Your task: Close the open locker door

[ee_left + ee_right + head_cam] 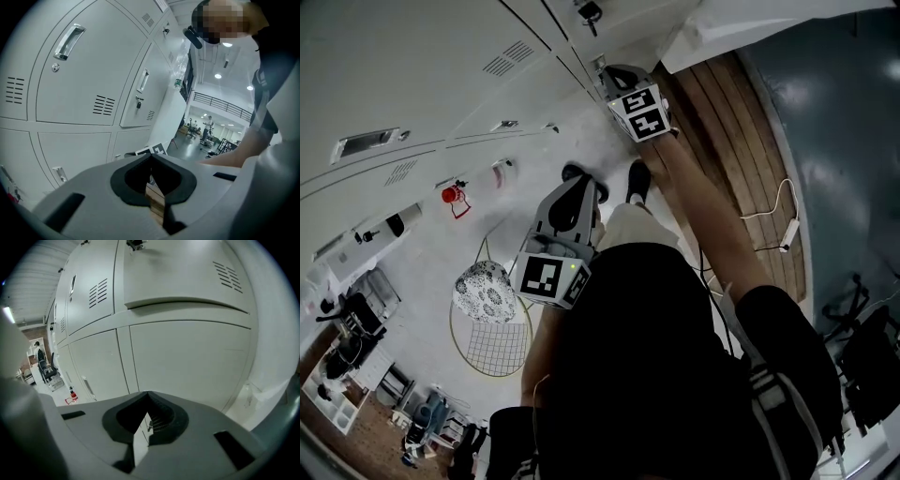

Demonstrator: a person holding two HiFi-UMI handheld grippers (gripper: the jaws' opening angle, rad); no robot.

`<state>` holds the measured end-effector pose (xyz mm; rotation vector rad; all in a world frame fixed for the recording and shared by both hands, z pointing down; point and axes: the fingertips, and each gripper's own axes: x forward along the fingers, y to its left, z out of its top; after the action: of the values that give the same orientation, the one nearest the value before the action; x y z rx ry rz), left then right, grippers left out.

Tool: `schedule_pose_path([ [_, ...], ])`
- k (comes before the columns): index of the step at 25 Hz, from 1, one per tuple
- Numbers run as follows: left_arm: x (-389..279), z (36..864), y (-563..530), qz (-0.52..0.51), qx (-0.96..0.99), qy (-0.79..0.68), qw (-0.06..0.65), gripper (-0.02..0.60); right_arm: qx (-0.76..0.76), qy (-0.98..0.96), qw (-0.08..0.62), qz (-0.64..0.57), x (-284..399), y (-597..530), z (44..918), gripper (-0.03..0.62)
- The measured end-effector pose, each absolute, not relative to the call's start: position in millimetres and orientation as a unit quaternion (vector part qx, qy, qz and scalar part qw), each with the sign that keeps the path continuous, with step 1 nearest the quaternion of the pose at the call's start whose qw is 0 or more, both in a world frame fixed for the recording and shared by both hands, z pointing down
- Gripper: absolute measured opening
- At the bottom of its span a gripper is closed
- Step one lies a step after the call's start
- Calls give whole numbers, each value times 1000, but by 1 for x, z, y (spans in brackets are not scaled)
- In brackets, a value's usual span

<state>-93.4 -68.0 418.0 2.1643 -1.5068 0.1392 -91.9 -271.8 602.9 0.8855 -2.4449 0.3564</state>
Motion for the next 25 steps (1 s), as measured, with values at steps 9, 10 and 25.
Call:
schedule_pose_path([
  [9,-52,411,-64,45,797,-551,242,18,328,-906,240,121,-44,-253,583,0],
  [10,-49,410,-62,44,797,-551,242,18,330,-905,240,121,-38,-250,581,0],
  [25,-48,399,-43,28,807,-544,228,18,353,-902,227,106,0,-208,550,0],
])
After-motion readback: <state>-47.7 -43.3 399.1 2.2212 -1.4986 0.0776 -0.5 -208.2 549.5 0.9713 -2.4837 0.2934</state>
